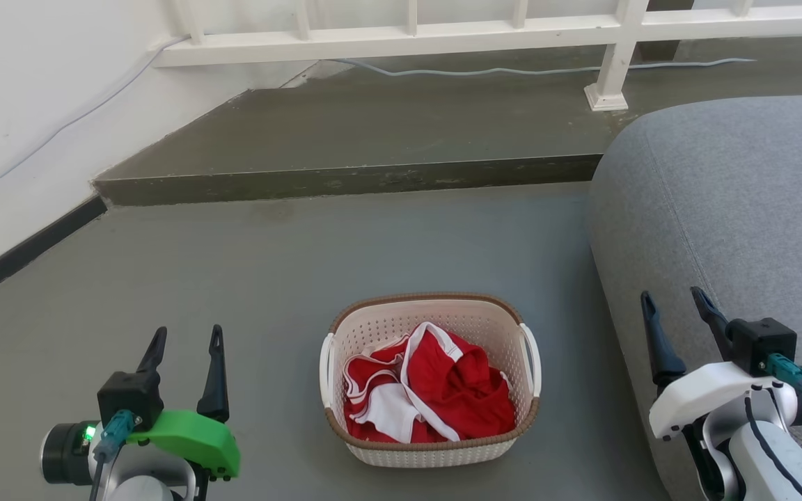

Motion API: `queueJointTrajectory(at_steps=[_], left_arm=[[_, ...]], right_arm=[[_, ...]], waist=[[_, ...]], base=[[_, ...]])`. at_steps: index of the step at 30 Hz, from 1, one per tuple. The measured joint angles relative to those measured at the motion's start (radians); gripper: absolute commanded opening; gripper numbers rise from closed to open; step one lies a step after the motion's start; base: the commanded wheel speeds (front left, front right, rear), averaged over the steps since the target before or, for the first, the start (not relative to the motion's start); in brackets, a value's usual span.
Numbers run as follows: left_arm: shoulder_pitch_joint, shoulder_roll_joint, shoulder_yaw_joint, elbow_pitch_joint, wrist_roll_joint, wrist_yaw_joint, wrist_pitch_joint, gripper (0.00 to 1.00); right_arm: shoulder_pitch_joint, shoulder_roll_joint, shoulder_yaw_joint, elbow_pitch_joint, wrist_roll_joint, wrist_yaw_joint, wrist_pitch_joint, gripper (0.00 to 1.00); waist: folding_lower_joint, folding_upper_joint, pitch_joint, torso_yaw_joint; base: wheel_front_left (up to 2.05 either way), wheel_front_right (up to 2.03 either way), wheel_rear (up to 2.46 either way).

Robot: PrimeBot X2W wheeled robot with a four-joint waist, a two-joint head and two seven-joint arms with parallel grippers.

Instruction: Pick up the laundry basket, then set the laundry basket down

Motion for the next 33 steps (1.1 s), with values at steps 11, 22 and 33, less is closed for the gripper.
queueJointTrajectory(at_steps=[11, 22, 33], left_arm=[[-0.005, -0.003, 0.003, 0.015, 0.0, 0.001, 0.0, 1.0], [-0.006, -0.004, 0.003, 0.033, 0.0, 0.001, 0.0, 1.0], [-0.017, -0.009, 0.003, 0.034, 0.0, 0.001, 0.0, 1.0]], right_arm=[[0.0, 0.007, -0.015, 0.003, 0.0, 0.0, 0.0, 1.0], [0.0, 0.011, -0.019, 0.007, -0.007, 0.0, 0.0, 1.0], [0.0, 0.014, -0.028, 0.006, -0.007, 0.002, 0.0, 1.0]], waist=[[0.0, 0.0, 0.001, 0.0], [0.0, 0.0, 0.004, -0.001], [0.0, 0.0, 0.026, -0.001]], base=[[0.0, 0.0, 0.0], [0.0, 0.0, 0.0], [0.0, 0.0, 0.0]])
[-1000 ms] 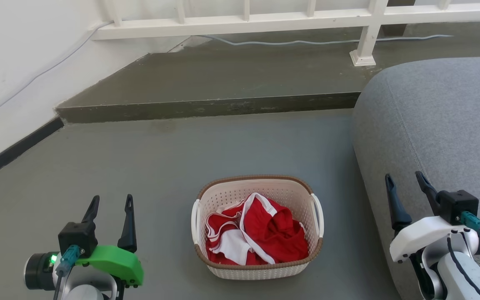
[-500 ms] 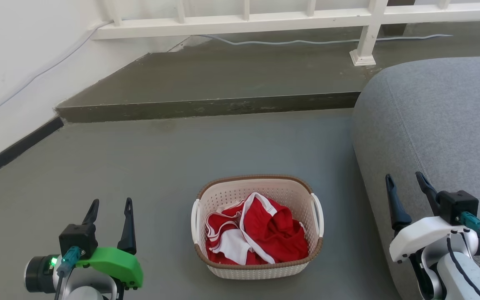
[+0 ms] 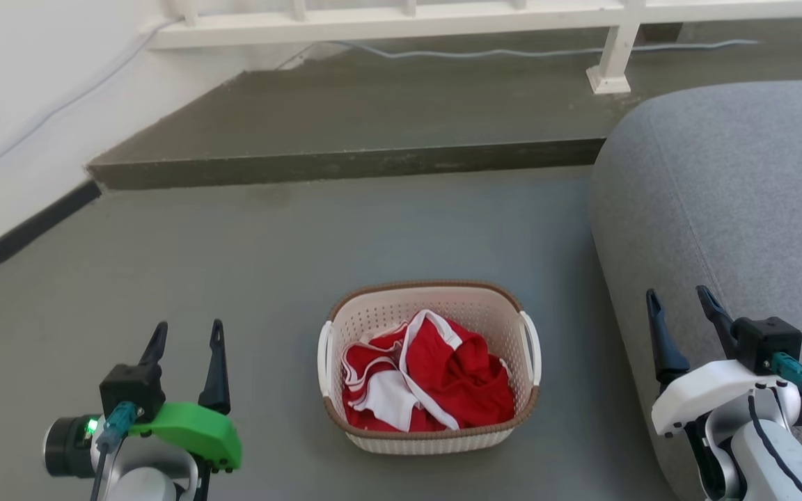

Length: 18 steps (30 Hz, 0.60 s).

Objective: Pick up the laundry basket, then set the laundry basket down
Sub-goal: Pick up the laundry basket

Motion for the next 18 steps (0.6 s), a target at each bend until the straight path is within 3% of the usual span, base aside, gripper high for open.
queueJointTrajectory(at_steps=[18], left_arm=[[-0.12, -0.025, -0.008, -0.035, 0.0, -0.002, 0.0, 1.0]], right_arm=[[-0.105, 0.004, -0.007, -0.025, -0.005, 0.011, 0.0, 1.0]], waist=[[0.0, 0.0, 0.204, -0.001]], base=[[0.0, 0.0, 0.0]])
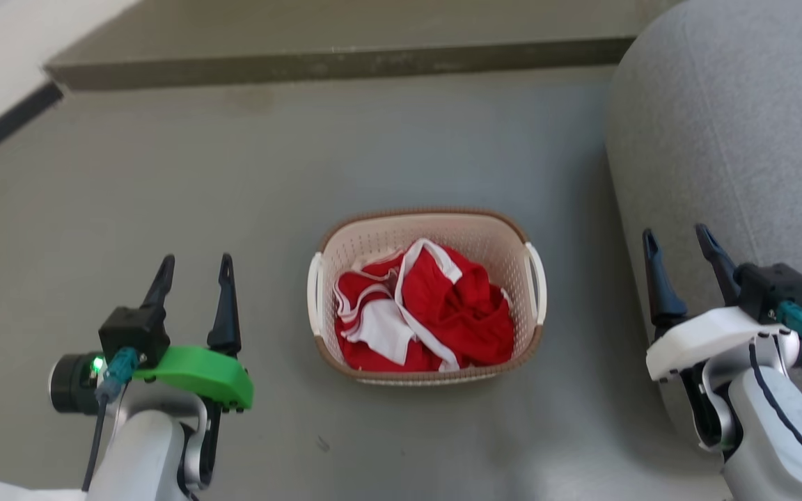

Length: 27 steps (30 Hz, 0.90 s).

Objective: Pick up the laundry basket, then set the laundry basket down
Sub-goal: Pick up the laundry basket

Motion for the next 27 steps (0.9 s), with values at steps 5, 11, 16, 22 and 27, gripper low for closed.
queueJointTrajectory(at_steps=[5, 11, 16, 22, 27], left_arm=[[-0.041, -0.004, 0.001, 0.0, 0.0, -0.003, 0.0, 1.0], [-0.094, -0.013, 0.009, 0.002, 0.0, -0.003, 0.0, 1.0], [-0.142, -0.022, 0.01, 0.001, 0.0, -0.003, 0.0, 1.0], [-0.21, -0.024, 0.011, 0.004, 0.0, -0.014, 0.0, 1.0], [-0.274, -0.026, 0.004, 0.012, 0.0, -0.026, 0.0, 1.0]], right_arm=[[-0.044, 0.001, 0.0, 0.001, -0.004, 0.011, -0.001, 1.0], [-0.111, 0.002, -0.01, 0.001, -0.004, 0.017, -0.004, 1.0], [-0.157, 0.004, -0.01, 0.003, -0.004, 0.022, -0.004, 1.0], [-0.215, 0.012, -0.011, 0.008, -0.004, 0.026, -0.004, 1.0], [-0.27, 0.02, -0.015, 0.021, -0.004, 0.034, -0.004, 1.0]], waist=[[0.0, 0.0, 0.069, -0.004], [0.0, 0.0, 0.168, -0.012], [0.0, 0.0, 0.24, -0.017], [0.0, 0.0, 0.326, -0.022], [0.0, 0.0, 0.399, -0.026]], base=[[0.0, 0.0, 0.0], [0.0, 0.0, 0.0], [0.0, 0.0, 0.0], [0.0, 0.0, 0.0], [0.0, 0.0, 0.0]])
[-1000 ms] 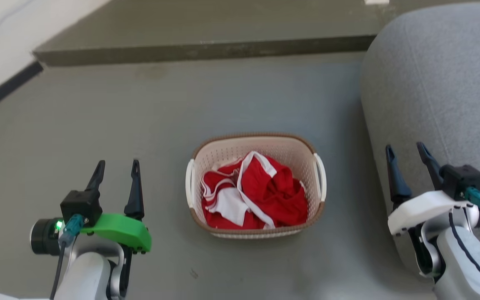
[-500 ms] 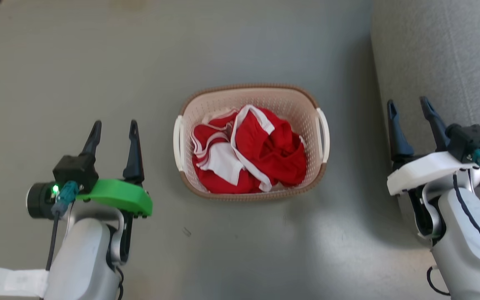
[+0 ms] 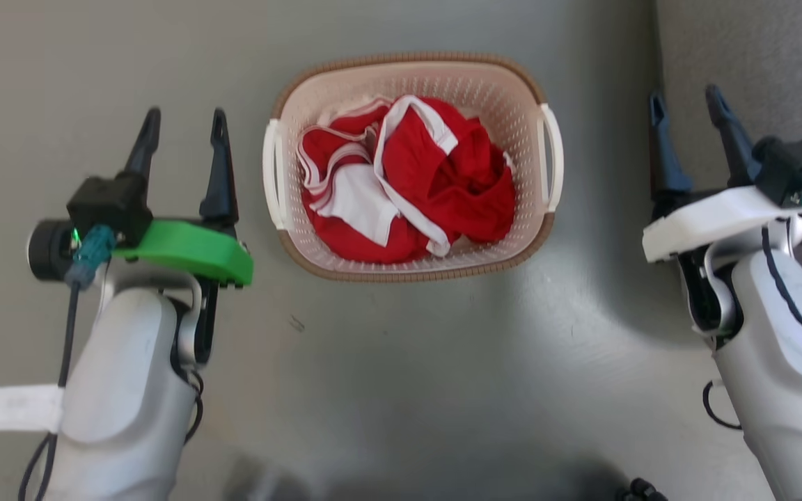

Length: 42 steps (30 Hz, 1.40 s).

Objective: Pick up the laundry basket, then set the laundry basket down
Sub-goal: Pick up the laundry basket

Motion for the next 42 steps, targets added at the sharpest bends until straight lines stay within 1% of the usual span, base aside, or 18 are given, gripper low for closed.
queueJointTrajectory(at_steps=[5, 6, 10, 13, 14, 18, 20, 22, 29, 38, 41, 42], left_arm=[[-0.073, -0.001, -0.004, 0.028, 0.0, -0.025, 0.005, 1.0], [-0.103, -0.002, -0.006, 0.04, 0.0, -0.027, 0.006, 1.0], [-0.17, -0.006, -0.007, 0.08, -0.01, -0.051, 0.03, 1.0], [-0.217, -0.01, -0.008, 0.126, -0.027, -0.071, 0.048, 1.0], [-0.24, -0.015, -0.009, 0.16, -0.036, -0.082, 0.057, 1.0], [-0.268, -0.03, -0.018, 0.239, -0.064, -0.116, 0.079, 1.0], [-0.281, -0.031, -0.025, 0.274, -0.07, -0.128, 0.094, 1.0], [-0.294, -0.031, -0.033, 0.312, -0.074, -0.132, 0.107, 1.0], [-0.339, -0.034, -0.043, 0.42, -0.101, -0.157, 0.15, 1.0], [-0.4, -0.037, -0.054, 0.529, -0.13, -0.167, 0.205, 1.0], [-0.416, -0.038, -0.055, 0.547, -0.132, -0.171, 0.216, 1.0], [-0.423, -0.038, -0.056, 0.553, -0.132, -0.175, 0.218, 1.0]], right_arm=[[-0.063, 0.003, -0.001, 0.027, 0.0, 0.009, -0.002, 1.0], [-0.092, 0.003, -0.001, 0.038, 0.0, 0.011, -0.002, 1.0], [-0.156, 0.004, 0.001, 0.065, 0.0, 0.018, -0.002, 1.0], [-0.203, 0.005, 0.015, 0.1, -0.003, 0.027, -0.002, 1.0], [-0.226, 0.008, 0.028, 0.127, -0.015, 0.035, -0.002, 1.0], [-0.256, 0.03, 0.044, 0.191, -0.017, 0.044, -0.002, 1.0], [-0.268, 0.041, 0.052, 0.219, -0.017, 0.048, -0.002, 1.0], [-0.281, 0.051, 0.061, 0.248, -0.018, 0.056, -0.002, 1.0], [-0.312, 0.082, 0.089, 0.354, -0.018, 0.071, -0.001, 1.0], [-0.37, 0.104, 0.109, 0.469, -0.01, 0.088, 0.03, 1.0], [-0.384, 0.109, 0.11, 0.485, -0.005, 0.089, 0.032, 1.0], [-0.39, 0.11, 0.112, 0.493, -0.001, 0.095, 0.035, 1.0]], waist=[[0.0, 0.0, 0.072, -0.002], [0.0, 0.0, 0.101, -0.002], [0.0, 0.0, 0.159, -0.001], [0.0, 0.0, 0.202, 0.0], [0.0, 0.0, 0.227, 0.001], [0.0, 0.0, 0.267, 0.003], [0.0, 0.0, 0.28, 0.004], [0.0, 0.0, 0.289, 0.004], [0.0, 0.0, 0.304, -0.004], [-0.0001, 0.0, 0.322, -0.023], [-0.0001, 0.0, 0.33, -0.027], [0.0, 0.0, 0.334, -0.029]], base=[[0.0, 0.0, 0.0], [0.0, 0.0, 0.0], [0.0, 0.0, 0.0], [0.0, 0.0, 0.0], [0.0, 0.0, 0.0], [0.0, 0.0, 0.0], [0.0, 0.0, 0.0], [0.0, 0.0, 0.0], [0.0, 0.0, 0.0], [0.0, 0.0, 0.0], [0.0, 0.0, 0.0], [0.0, 0.0, 0.0]])
